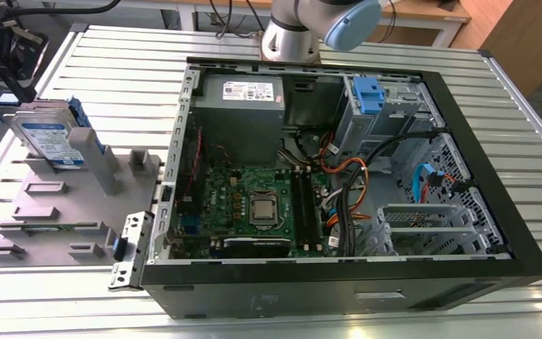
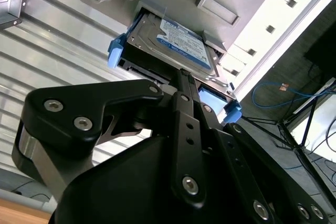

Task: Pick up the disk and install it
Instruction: 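Pick up the disk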

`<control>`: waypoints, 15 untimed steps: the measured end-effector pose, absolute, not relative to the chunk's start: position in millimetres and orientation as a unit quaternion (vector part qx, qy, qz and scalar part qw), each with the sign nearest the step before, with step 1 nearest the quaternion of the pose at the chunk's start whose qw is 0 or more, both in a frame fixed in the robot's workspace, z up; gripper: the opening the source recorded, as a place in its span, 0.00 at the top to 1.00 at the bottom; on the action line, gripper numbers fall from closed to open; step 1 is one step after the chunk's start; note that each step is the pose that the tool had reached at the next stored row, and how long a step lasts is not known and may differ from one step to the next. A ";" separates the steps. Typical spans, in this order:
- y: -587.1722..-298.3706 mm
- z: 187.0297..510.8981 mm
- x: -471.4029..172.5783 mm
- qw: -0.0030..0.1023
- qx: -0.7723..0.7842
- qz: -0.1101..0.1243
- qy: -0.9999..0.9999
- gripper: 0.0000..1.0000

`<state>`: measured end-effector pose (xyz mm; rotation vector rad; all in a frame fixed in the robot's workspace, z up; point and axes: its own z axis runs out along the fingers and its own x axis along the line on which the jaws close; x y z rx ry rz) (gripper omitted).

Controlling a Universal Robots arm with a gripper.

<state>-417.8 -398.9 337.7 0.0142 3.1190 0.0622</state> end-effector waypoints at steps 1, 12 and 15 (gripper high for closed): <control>-398.9 337.7 -417.8 0.011 0.005 0.020 1.000 0.89; -398.9 337.7 -417.8 0.010 -0.022 0.020 0.999 0.89; -398.9 337.7 -417.8 0.010 -0.041 0.020 0.999 0.89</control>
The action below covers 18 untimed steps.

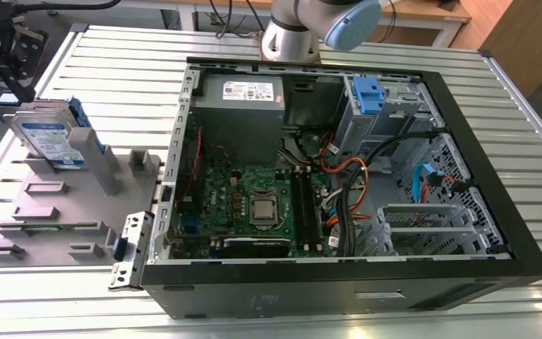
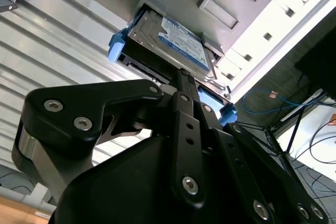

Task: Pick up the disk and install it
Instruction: 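Pick up the disk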

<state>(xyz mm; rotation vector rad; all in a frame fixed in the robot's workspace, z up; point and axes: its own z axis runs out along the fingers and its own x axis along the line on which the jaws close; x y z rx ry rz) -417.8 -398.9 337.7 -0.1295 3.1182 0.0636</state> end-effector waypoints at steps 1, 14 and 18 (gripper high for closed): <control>-398.9 337.7 -417.8 0.010 -0.048 0.020 0.999 0.89; -398.9 337.7 -417.8 0.009 -0.078 0.021 0.997 0.89; -399.0 337.7 -417.8 0.009 -0.090 0.021 0.996 0.89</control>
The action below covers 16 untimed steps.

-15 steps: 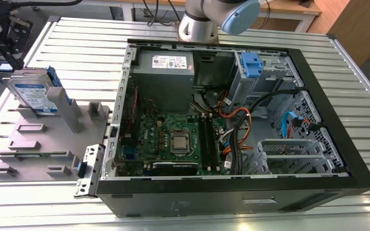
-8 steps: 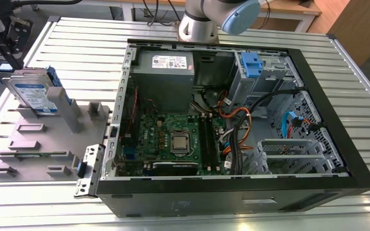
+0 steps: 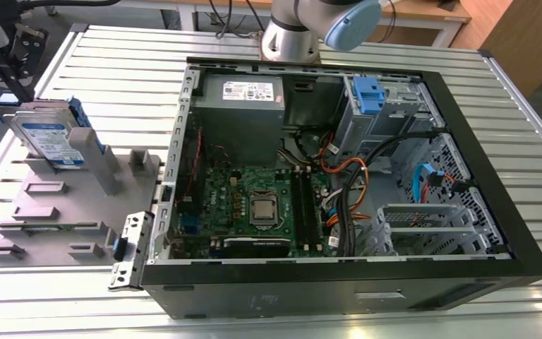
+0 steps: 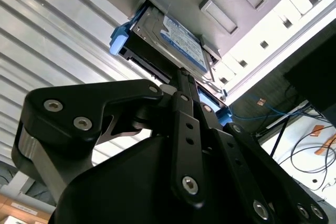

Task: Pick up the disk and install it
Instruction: 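Pick up the disk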

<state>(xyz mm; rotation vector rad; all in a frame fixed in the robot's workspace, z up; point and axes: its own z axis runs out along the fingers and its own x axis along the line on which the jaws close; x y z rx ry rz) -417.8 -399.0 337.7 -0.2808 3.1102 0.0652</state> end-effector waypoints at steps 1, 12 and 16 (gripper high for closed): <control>-398.9 337.7 -417.8 0.009 -0.094 0.021 0.995 0.89; -398.9 337.7 -417.9 0.008 -0.147 0.021 0.989 0.89; -398.9 337.7 -417.9 0.007 -0.170 0.022 0.985 0.89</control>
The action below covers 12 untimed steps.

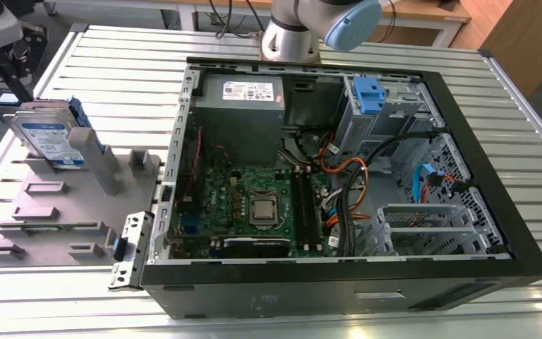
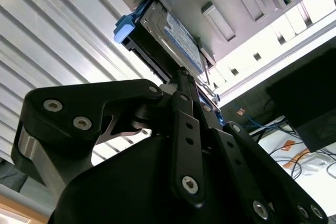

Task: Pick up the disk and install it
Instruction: 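Pick up the disk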

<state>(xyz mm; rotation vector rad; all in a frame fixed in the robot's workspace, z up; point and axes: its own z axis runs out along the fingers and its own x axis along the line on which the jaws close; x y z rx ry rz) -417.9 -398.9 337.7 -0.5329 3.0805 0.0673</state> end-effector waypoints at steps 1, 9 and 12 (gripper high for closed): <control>-398.9 337.7 -417.9 0.007 -0.176 0.022 0.984 0.89; -398.9 337.7 -417.9 0.006 -0.232 0.022 0.973 0.89; -398.9 337.7 -417.9 0.005 -0.253 0.022 0.967 0.89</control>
